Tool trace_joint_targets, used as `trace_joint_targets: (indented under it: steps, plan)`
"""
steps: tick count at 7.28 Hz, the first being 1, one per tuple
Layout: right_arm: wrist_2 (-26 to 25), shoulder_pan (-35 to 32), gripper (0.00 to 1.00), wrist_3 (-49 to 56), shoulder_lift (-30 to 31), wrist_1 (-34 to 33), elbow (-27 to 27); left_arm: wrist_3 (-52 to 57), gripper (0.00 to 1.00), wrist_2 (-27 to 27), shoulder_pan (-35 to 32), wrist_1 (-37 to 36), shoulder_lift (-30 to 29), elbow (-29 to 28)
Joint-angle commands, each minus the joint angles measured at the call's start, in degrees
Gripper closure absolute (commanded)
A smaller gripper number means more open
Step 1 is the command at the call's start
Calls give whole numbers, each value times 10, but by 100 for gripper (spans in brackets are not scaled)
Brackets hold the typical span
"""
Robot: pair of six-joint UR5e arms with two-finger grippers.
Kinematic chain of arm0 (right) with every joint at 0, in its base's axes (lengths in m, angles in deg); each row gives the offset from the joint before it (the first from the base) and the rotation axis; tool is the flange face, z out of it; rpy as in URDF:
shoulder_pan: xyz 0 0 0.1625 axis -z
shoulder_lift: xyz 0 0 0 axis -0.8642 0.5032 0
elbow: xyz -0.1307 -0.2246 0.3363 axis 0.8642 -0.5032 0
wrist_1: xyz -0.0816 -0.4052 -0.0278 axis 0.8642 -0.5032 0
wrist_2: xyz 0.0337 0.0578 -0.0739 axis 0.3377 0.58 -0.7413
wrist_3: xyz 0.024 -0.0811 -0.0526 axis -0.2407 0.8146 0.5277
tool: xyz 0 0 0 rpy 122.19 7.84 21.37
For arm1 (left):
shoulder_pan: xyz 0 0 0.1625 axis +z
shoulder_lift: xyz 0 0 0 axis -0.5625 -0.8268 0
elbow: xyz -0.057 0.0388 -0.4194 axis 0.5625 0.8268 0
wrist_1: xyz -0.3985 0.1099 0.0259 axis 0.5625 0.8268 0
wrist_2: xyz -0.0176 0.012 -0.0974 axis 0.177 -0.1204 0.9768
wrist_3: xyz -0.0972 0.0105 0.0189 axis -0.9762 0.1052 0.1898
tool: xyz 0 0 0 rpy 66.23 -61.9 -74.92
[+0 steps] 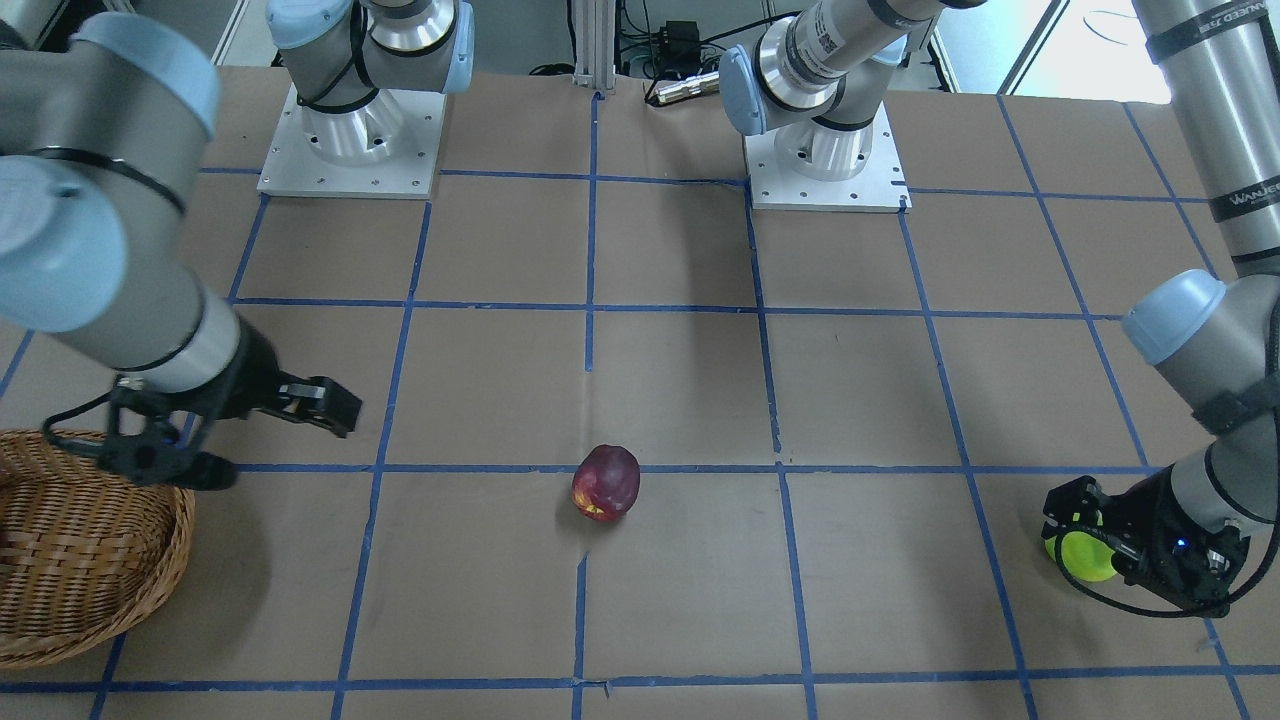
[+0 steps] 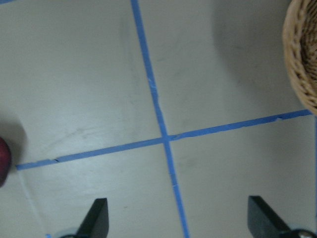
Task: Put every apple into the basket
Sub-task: 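Move the left gripper to the green apple while the right returns toward center, then grasp dark red apple with right gripper while left grasps green apple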
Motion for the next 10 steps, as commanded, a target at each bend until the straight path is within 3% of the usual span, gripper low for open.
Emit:
trace_joint_targets:
  steps: [1, 5, 6, 7, 9, 10]
  plan:
    - [13, -104, 0, -162, -33, -57, 0, 44, 0, -41, 5, -27, -15, 4]
    - [74, -167, 0, -298, -119, -163, 0, 29, 0, -45, 21, -26, -39, 32]
    - [82, -182, 0, -298, -134, -178, -1, 39, 36, -41, 23, -27, -40, 25]
    - [86, -187, 0, -299, -149, -197, -2, 26, 99, -59, 4, -16, -22, 25]
    - [98, -187, 0, -298, -165, -200, 0, 4, 100, -56, -7, 57, 10, 19]
    - [99, -187, 0, -297, -175, -201, 0, -46, 100, 4, -17, 109, 44, 37]
